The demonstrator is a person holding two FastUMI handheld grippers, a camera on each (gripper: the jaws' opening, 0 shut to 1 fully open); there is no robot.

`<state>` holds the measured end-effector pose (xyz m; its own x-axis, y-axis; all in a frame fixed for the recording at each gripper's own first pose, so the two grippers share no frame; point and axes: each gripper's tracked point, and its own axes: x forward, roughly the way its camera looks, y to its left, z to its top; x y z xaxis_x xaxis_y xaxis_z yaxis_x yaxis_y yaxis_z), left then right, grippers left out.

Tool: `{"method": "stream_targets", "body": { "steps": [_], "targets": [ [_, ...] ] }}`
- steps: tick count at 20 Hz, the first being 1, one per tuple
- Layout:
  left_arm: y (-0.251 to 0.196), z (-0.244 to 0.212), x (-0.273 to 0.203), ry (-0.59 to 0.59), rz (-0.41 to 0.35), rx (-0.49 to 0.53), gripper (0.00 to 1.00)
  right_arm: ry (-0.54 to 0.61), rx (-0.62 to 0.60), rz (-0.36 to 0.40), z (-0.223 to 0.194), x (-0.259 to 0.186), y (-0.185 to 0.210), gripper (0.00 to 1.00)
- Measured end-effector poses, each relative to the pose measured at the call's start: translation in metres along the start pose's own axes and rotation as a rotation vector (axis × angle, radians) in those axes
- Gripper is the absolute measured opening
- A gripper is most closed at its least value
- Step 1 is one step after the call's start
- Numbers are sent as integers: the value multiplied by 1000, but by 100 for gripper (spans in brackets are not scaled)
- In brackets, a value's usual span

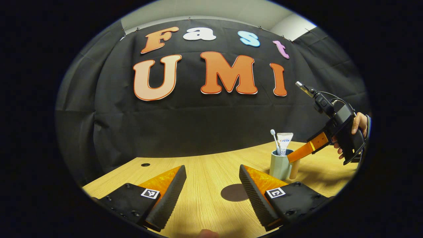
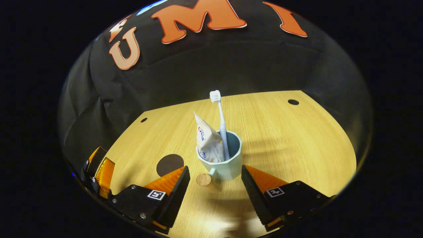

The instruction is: Put the toothbrush and toothpaste on the desktop into the cup, then pick up the cup and place it on the coaster on the desktop.

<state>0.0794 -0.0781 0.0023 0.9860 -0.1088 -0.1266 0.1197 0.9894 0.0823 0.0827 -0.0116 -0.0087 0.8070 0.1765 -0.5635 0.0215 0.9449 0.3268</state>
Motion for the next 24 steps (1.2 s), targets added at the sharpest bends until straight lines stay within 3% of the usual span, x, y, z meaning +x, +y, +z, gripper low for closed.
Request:
{"method": "stream_targets", "body": {
  "steps": [7, 11, 13, 15, 17, 19, 20, 24],
  "targets": [
    [19, 4, -6, -13, 53, 21, 100, 153, 91, -27, -16, 15, -9, 87],
    [20, 0, -7, -4, 48, 4, 100, 155, 44, -71, -21, 23, -14, 88],
    [19, 1, -7, -5, 42, 5, 100, 165, 19, -100, -24, 26, -18, 84],
    [19, 1, -8, -2, 39, 3, 100, 189, -6, -143, -28, 30, -28, 69],
    [19, 1, -10, 2, 39, 1, 100, 212, -13, -167, -32, 31, -29, 60],
    [19, 0, -9, 6, 39, 0, 100, 193, -26, -197, -34, 33, -28, 43],
    [19, -1, -9, 9, 41, -1, 100, 179, -36, -210, -36, 33, -28, 29],
    [19, -3, -9, 23, 43, -7, 100, 147, -88, -214, -37, 32, -26, 22]
  ]
}}
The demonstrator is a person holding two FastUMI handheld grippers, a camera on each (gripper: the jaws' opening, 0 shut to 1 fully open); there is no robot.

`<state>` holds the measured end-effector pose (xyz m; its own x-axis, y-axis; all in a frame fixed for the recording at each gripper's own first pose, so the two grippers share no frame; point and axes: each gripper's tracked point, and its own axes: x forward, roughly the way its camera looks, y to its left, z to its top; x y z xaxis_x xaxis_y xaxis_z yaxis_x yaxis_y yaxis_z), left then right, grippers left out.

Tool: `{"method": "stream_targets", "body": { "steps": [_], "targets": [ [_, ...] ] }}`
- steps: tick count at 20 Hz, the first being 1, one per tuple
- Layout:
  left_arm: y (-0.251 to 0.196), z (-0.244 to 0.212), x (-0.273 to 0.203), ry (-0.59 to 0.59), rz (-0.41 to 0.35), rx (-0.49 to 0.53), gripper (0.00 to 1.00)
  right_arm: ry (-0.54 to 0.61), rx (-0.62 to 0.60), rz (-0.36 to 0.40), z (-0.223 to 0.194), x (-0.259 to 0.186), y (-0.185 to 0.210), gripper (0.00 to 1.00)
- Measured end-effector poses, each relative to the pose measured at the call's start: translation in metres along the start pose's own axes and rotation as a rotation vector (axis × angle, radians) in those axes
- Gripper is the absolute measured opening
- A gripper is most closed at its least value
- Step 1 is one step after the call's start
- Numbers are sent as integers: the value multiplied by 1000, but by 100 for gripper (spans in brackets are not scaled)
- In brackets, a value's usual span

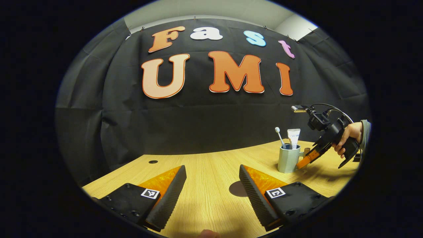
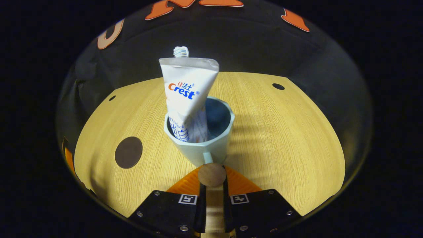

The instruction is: Put the toothbrush and toothpaste on the desktop into the cup, then pick up the cup and place it on the coaster on the desktop.

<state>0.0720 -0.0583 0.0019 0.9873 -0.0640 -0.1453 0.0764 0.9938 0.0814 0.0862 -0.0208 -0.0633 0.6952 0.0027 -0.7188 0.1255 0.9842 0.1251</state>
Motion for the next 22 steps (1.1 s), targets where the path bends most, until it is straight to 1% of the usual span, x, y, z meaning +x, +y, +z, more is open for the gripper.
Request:
{"method": "stream_targets", "body": {
  "steps": [1, 2, 3, 6, 9, 12, 16, 18, 22],
  "targets": [
    [1, -1, 0, 4, 1, -2, 100, -5, -7, 4, 0, -1, -1, 21],
    [0, -2, 0, 6, 0, -5, 100, -16, -12, 8, 1, 0, -1, 14],
    [0, -1, 0, 8, -1, -7, 100, -23, -18, 11, 0, 0, -1, 18],
    [-1, -2, -1, 13, -9, -10, 100, -34, -35, 16, 1, 1, -2, 15],
    [-2, 0, -1, 9, -20, -13, 100, -37, -37, 21, 2, 0, -1, 15],
    [-4, -1, 0, 11, -54, -21, 100, -52, -33, 18, 2, -2, -2, 15],
    [-11, -1, 4, 15, -118, -36, 100, -99, -33, 20, 4, -12, -2, 15],
    [-14, 0, 5, 11, -149, -49, 100, -135, -17, 29, 13, -18, -4, 14],
    [-17, -1, 6, 13, -174, -54, 100, -187, -9, 34, 20, -26, -6, 14]
  ]
}}
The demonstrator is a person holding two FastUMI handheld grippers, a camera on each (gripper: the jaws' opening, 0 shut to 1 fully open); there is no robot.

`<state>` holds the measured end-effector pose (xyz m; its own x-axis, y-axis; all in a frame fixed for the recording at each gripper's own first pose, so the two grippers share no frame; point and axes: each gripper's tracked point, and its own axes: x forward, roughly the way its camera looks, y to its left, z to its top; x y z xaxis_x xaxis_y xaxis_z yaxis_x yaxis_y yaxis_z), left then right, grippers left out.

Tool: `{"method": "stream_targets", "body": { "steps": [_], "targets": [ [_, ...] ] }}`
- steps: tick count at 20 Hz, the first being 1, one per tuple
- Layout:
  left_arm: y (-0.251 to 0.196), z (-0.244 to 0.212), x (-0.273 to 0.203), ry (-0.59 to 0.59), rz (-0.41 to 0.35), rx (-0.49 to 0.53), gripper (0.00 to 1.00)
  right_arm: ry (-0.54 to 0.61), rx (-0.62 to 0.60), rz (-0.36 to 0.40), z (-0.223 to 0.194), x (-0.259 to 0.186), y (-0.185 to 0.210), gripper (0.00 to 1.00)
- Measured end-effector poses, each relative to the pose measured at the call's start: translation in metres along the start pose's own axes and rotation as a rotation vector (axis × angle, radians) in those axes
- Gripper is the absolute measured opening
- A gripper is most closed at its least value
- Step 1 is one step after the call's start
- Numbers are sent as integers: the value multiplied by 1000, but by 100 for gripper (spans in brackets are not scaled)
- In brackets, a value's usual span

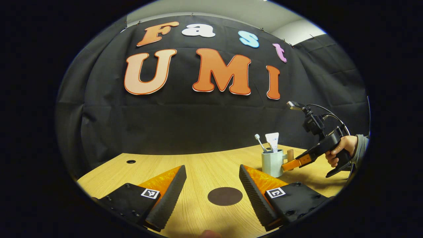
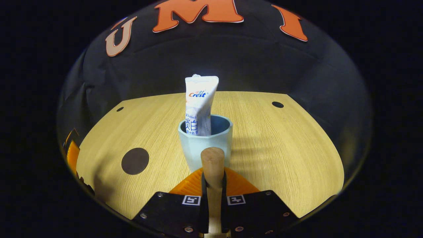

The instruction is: Put the toothbrush and toothpaste on the desktop into the cup, then pick up the cup and place it on the coaster on the desktop.

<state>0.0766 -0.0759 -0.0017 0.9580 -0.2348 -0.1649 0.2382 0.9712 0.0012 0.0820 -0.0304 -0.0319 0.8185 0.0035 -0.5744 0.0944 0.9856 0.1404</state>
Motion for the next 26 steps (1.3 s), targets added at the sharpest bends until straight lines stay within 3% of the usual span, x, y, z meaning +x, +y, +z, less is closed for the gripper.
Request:
{"method": "stream_targets", "body": {
  "steps": [7, 13, 16, 20, 26],
  "targets": [
    [-2, -8, -1, 58, -1, -31, 100, 9, -50, 7, -3, 9, -2, 15],
    [-2, -4, 0, 62, -12, 22, 100, 26, -87, -5, -10, 8, -3, 15],
    [-7, 1, 2, 42, -44, -3, 100, 71, -91, -7, -16, 4, -5, 22],
    [-16, 11, 4, 3, -72, 4, 100, 42, -125, -30, -3, -15, -12, 29],
    [-16, 15, 4, -4, -66, 13, 100, 159, -178, 6, -2, -19, -14, 33]
  ]
}}
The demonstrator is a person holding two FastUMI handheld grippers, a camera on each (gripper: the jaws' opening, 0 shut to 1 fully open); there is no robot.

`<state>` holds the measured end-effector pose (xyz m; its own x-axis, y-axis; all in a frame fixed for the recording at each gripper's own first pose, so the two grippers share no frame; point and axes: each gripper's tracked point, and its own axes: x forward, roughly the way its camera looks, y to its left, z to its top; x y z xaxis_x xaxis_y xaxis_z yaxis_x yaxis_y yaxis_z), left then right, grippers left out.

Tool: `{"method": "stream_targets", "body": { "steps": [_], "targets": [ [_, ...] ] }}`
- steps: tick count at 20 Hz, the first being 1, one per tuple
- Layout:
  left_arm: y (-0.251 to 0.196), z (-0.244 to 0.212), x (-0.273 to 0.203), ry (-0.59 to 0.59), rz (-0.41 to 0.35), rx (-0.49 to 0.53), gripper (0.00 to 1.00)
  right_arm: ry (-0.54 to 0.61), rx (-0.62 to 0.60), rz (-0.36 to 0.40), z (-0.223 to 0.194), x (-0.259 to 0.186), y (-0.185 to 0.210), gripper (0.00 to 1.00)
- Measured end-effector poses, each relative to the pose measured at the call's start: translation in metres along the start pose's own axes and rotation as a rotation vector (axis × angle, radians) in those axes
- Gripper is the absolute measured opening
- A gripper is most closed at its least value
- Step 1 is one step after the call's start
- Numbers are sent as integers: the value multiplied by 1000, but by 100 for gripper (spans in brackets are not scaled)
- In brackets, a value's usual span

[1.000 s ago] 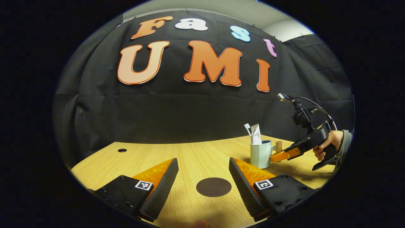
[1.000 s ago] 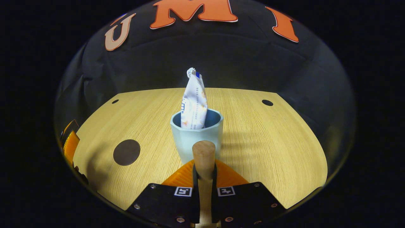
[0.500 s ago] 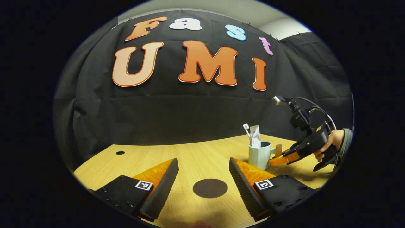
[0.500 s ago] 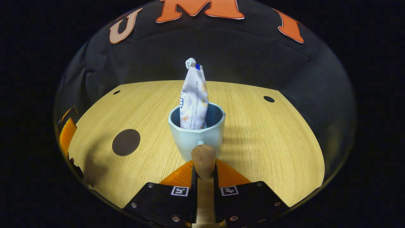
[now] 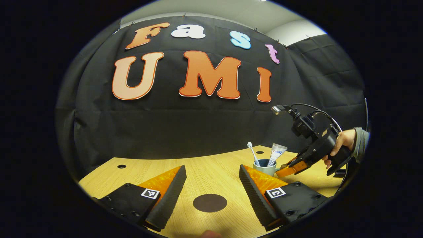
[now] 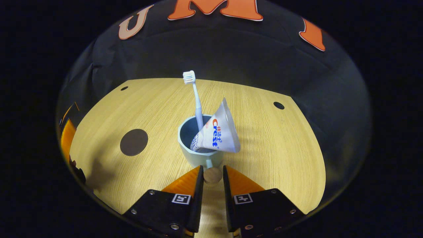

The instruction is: Put the toothbrush and toothpaste on the desktop into the cup, then pick up the cup and place it on the coaster on the desktop.

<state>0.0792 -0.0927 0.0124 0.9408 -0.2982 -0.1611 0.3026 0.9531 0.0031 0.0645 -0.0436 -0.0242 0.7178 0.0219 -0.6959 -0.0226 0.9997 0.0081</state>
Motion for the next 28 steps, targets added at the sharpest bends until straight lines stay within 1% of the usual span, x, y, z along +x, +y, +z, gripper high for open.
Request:
{"method": "stream_targets", "body": {
  "steps": [6, 9, 10, 11, 12, 13, 14, 18, 21, 25, 28],
  "targets": [
    [8, -2, -6, 6, 41, 7, 100, 112, -92, 26, 3, 5, 4, 33],
    [10, -2, -6, 7, 51, 5, 100, 163, -83, 41, -4, 7, 7, 33],
    [10, -3, -7, 8, 54, 5, 100, 169, -69, 50, -3, 5, 9, 31],
    [10, -3, -9, 7, 55, 7, 100, 160, -56, 62, 0, 4, 10, 34],
    [12, -2, -9, 6, 61, 8, 100, 154, -50, 72, -2, 5, 11, 27],
    [13, -2, -9, 6, 66, 8, 100, 144, -41, 73, -2, 6, 11, 25],
    [14, -3, -10, 6, 70, 6, 100, 136, -40, 73, -1, 6, 12, 21],
    [16, -2, -13, 8, 87, 4, 100, 125, -35, 68, -1, 7, 12, 15],
    [18, -1, -13, 3, 96, 5, 100, 102, -48, 53, 3, 8, 9, 14],
    [20, 0, -14, -1, 108, 3, 100, 47, -30, 70, 12, 5, 12, 14],
    [18, 0, -14, -3, 111, -3, 100, 17, -47, 93, 17, 3, 13, 14]
  ]
}}
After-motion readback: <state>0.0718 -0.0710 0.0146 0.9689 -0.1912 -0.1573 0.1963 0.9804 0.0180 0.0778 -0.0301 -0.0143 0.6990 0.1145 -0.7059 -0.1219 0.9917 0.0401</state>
